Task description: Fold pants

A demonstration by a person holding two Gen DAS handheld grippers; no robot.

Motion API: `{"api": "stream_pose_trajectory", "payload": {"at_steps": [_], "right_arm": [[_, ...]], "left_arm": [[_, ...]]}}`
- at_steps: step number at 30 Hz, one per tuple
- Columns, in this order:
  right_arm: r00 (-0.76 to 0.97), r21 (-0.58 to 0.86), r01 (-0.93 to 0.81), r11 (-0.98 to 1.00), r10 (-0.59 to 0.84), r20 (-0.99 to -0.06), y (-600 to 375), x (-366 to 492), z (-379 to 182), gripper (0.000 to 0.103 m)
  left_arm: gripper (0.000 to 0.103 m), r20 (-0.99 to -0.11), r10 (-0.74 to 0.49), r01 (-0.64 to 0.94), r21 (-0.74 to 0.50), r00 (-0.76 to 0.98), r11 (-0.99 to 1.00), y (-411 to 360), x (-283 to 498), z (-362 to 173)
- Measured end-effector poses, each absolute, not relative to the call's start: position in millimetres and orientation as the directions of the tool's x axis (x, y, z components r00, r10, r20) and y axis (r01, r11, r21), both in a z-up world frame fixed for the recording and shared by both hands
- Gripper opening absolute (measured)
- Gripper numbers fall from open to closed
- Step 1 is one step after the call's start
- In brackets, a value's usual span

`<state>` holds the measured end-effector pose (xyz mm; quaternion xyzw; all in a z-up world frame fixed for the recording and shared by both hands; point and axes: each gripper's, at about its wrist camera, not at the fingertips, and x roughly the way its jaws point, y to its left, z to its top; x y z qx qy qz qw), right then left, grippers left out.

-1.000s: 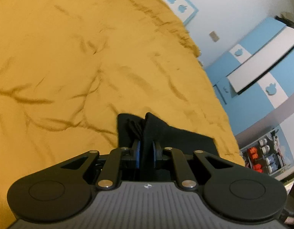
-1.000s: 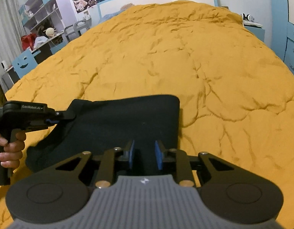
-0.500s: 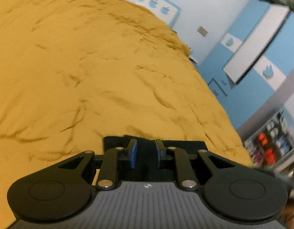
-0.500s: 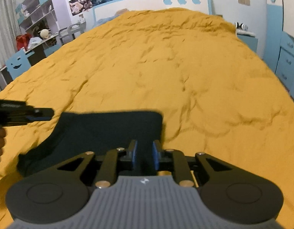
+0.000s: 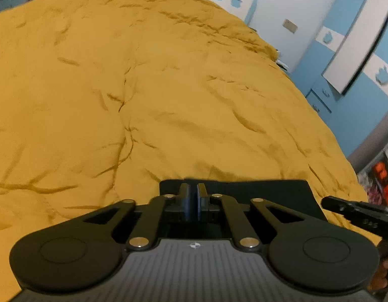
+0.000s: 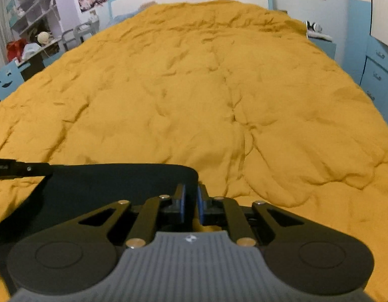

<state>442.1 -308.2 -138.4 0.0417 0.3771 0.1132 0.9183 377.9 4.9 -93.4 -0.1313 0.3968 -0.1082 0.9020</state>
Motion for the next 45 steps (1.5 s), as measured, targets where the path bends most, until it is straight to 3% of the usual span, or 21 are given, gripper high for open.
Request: {"api": "stream_pose_trajectory", "payload": {"at_steps": [5, 9, 13, 16, 18, 21, 26, 35, 43, 45], "right_arm": [[0.693, 0.220, -0.203, 0.954, 0.299, -0.656, -313, 388, -112, 0.022], [0.691, 0.255, -0.224, 0.941, 0.337, -0.639, -310, 338, -98, 0.024], [0.690, 0.214, -0.194, 0.957, 0.288, -0.664, -301, 302, -103, 0.029], [0.674, 0.256, -0.132, 0.957, 0.277, -0.685, -306, 287, -117, 0.042], [0.666, 0.279, -0.087, 0.956, 0.264, -0.698, -311, 282, -129, 0.042], [0.638, 0.333, -0.057, 0.941, 0.291, -0.713, -318, 281, -145, 0.029], [0.620, 0.287, -0.067, 0.956, 0.265, -0.739, -314, 275, -154, 0.024], [0.598, 0.228, -0.123, 0.966, 0.256, -0.759, -315, 271, -143, 0.024], [0.642, 0.139, -0.222, 0.965, 0.252, -0.724, -338, 245, -80, 0.028], [0.655, 0.129, -0.243, 0.962, 0.260, -0.709, -350, 234, -57, 0.029]], "left_arm": [[0.006, -0.686, -0.354, 0.180, -0.314, 0.636, 0.932, 2, 333, -65], [0.006, -0.705, -0.374, 0.207, -0.315, 0.603, 0.926, -6, 299, -58], [0.006, -0.735, -0.340, 0.185, -0.287, 0.586, 0.940, -9, 275, -70], [0.006, -0.749, -0.330, 0.155, -0.296, 0.574, 0.942, -5, 268, -81], [0.006, -0.758, -0.330, 0.141, -0.306, 0.563, 0.942, -1, 265, -88], [0.005, -0.781, -0.307, 0.129, -0.284, 0.543, 0.950, -1, 264, -101], [0.005, -0.800, -0.265, 0.124, -0.236, 0.538, 0.964, -1, 262, -107], [0.006, -0.829, -0.200, 0.135, -0.151, 0.522, 0.979, -6, 247, -93], [0.006, -0.794, -0.232, 0.192, -0.148, 0.562, 0.970, -5, 220, -60], [0.011, -0.782, -0.240, 0.206, -0.145, 0.576, 0.968, -5, 214, -49]]}}
